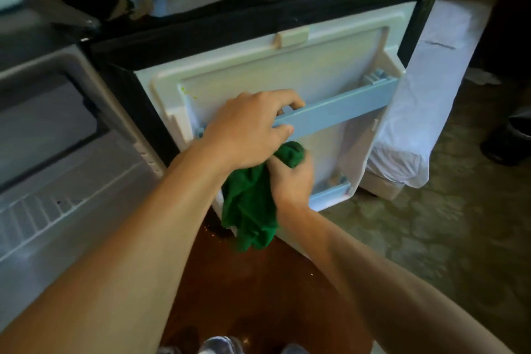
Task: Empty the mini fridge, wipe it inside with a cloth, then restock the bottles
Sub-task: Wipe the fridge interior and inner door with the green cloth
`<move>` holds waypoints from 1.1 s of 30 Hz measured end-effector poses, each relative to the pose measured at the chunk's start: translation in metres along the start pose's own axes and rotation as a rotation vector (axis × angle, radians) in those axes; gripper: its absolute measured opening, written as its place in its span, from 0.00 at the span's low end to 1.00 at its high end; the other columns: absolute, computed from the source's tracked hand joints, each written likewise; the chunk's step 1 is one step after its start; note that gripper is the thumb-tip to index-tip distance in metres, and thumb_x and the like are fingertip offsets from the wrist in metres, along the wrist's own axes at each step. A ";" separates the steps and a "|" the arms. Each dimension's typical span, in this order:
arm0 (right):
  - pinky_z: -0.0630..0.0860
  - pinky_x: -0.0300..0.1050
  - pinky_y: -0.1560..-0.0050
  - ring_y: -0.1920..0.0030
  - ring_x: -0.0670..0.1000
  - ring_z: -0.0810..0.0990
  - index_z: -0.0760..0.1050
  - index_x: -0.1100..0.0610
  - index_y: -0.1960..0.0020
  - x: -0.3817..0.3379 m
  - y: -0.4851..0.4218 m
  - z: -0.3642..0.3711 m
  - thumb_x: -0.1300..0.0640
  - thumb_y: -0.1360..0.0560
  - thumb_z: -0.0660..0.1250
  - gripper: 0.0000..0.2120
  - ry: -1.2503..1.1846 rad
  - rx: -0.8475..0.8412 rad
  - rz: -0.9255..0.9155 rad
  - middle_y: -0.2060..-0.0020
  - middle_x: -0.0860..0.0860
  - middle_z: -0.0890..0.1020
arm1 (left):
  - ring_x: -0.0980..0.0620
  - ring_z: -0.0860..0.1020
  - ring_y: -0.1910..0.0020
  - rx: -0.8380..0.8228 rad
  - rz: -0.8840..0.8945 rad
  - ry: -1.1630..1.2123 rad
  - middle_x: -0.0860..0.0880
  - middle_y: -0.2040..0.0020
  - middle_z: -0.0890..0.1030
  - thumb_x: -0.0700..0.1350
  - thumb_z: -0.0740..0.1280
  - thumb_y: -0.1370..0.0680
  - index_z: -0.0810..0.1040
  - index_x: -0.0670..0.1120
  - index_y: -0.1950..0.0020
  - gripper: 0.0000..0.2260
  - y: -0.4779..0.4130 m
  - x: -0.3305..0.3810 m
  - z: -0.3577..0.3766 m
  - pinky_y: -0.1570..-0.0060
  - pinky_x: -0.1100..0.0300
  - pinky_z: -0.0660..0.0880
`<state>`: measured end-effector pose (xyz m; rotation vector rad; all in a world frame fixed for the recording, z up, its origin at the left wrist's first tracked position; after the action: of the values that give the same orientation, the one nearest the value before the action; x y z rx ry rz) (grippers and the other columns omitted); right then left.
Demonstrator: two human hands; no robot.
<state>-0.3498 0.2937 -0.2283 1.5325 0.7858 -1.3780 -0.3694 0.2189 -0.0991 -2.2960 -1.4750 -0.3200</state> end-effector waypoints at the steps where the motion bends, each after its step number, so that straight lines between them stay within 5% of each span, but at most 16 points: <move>1: 0.78 0.53 0.44 0.51 0.51 0.82 0.73 0.52 0.48 0.005 -0.010 -0.010 0.52 0.35 0.72 0.17 -0.059 0.093 0.051 0.52 0.49 0.83 | 0.45 0.79 0.50 -0.001 0.003 0.005 0.56 0.55 0.77 0.47 0.70 0.26 0.78 0.57 0.40 0.14 0.001 0.000 0.000 0.49 0.52 0.73; 5: 0.77 0.58 0.40 0.39 0.58 0.76 0.68 0.57 0.34 0.020 -0.042 -0.044 0.40 0.43 0.73 0.43 -0.373 0.411 0.407 0.38 0.54 0.75 | 0.46 0.79 0.53 -0.028 0.016 0.057 0.55 0.57 0.78 0.47 0.70 0.26 0.79 0.57 0.42 0.14 0.006 -0.002 -0.001 0.51 0.52 0.75; 7: 0.79 0.55 0.45 0.44 0.57 0.79 0.72 0.54 0.34 0.013 -0.043 -0.049 0.43 0.36 0.73 0.33 -0.520 0.432 0.393 0.41 0.52 0.79 | 0.47 0.79 0.55 -0.024 0.020 0.067 0.56 0.58 0.78 0.47 0.70 0.26 0.79 0.57 0.43 0.13 0.006 -0.004 0.000 0.53 0.54 0.74; 10: 0.80 0.43 0.54 0.51 0.48 0.82 0.73 0.48 0.43 -0.015 -0.036 -0.052 0.55 0.27 0.67 0.13 -0.447 0.381 0.126 0.51 0.47 0.82 | 0.49 0.75 0.58 -0.015 0.020 0.052 0.55 0.58 0.77 0.49 0.70 0.26 0.78 0.58 0.43 0.12 0.006 -0.002 0.000 0.57 0.57 0.70; 16: 0.73 0.39 0.51 0.50 0.47 0.79 0.66 0.43 0.50 -0.012 -0.036 -0.045 0.52 0.28 0.66 0.11 -0.159 0.405 -0.094 0.50 0.47 0.79 | 0.49 0.77 0.56 -0.010 0.011 0.048 0.56 0.57 0.77 0.49 0.70 0.26 0.78 0.58 0.44 0.12 0.006 -0.001 0.000 0.56 0.57 0.71; 21: 0.76 0.53 0.40 0.42 0.57 0.77 0.69 0.54 0.35 0.041 -0.049 -0.057 0.45 0.33 0.66 0.29 -0.037 0.221 0.286 0.40 0.53 0.77 | 0.47 0.78 0.54 -0.015 0.030 0.019 0.56 0.58 0.76 0.50 0.71 0.26 0.78 0.59 0.44 0.12 0.004 -0.001 0.001 0.54 0.54 0.73; 23: 0.78 0.53 0.43 0.49 0.54 0.79 0.69 0.54 0.39 0.030 -0.045 -0.062 0.48 0.31 0.66 0.22 -0.008 0.204 0.265 0.47 0.52 0.79 | 0.47 0.78 0.54 -0.017 0.035 0.038 0.57 0.59 0.76 0.50 0.71 0.27 0.78 0.59 0.44 0.12 0.005 -0.001 0.000 0.52 0.53 0.74; 25: 0.76 0.44 0.49 0.55 0.45 0.77 0.68 0.50 0.44 0.005 -0.043 -0.060 0.53 0.27 0.66 0.13 -0.012 0.268 0.044 0.55 0.46 0.78 | 0.48 0.78 0.55 -0.005 0.035 0.060 0.56 0.59 0.76 0.50 0.72 0.27 0.79 0.58 0.44 0.13 0.005 -0.002 0.000 0.52 0.53 0.75; 28: 0.74 0.39 0.51 0.51 0.43 0.79 0.68 0.48 0.44 -0.023 -0.025 -0.040 0.49 0.29 0.68 0.16 -0.057 0.356 -0.238 0.51 0.46 0.79 | 0.49 0.76 0.56 -0.003 0.035 0.071 0.55 0.56 0.77 0.49 0.71 0.26 0.79 0.59 0.43 0.13 0.007 -0.001 0.000 0.56 0.54 0.73; 33: 0.72 0.50 0.44 0.46 0.55 0.76 0.62 0.49 0.46 0.011 -0.016 -0.012 0.49 0.28 0.67 0.16 0.050 0.302 -0.025 0.46 0.51 0.76 | 0.49 0.76 0.56 0.014 0.020 0.058 0.56 0.59 0.75 0.48 0.70 0.27 0.79 0.58 0.43 0.13 0.002 -0.002 0.001 0.54 0.54 0.74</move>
<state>-0.3577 0.3103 -0.2426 1.7996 0.6503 -1.5349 -0.3687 0.2172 -0.1009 -2.2704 -1.4205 -0.3664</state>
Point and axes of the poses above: each hand's wrist, its own y-axis away from the middle knuckle, its own z-axis out of the palm, x = y × z, the point moved 2 cm from there along -y, towards the middle knuckle
